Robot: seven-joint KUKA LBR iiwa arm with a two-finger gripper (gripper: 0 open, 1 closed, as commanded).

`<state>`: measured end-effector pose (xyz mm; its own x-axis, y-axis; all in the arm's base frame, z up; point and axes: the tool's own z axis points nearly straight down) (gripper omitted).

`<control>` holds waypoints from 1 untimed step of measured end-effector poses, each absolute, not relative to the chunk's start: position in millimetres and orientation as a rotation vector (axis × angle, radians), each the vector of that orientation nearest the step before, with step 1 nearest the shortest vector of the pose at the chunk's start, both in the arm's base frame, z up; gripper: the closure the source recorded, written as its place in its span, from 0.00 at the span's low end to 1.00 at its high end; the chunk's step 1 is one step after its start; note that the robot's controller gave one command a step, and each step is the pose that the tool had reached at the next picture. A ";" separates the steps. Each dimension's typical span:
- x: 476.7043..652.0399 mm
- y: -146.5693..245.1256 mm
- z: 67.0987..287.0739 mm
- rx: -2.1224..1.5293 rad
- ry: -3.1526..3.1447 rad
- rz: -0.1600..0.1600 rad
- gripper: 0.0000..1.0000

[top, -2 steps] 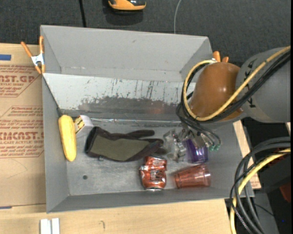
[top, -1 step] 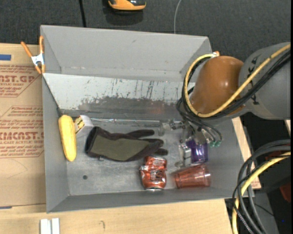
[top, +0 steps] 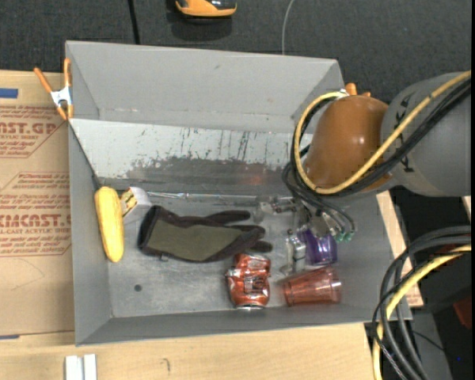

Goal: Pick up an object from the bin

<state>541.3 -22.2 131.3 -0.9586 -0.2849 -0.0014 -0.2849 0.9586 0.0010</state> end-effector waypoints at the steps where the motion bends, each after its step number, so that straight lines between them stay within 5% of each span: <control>1: 543.2 -4.9 95.8 -0.629 3.074 -0.001 0.00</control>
Offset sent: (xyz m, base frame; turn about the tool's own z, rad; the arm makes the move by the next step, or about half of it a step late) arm 0.0070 0.0299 -0.0613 -0.0189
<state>543.2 -4.9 95.8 -0.9197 -0.3926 -0.0042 -0.3926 0.9197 -0.0014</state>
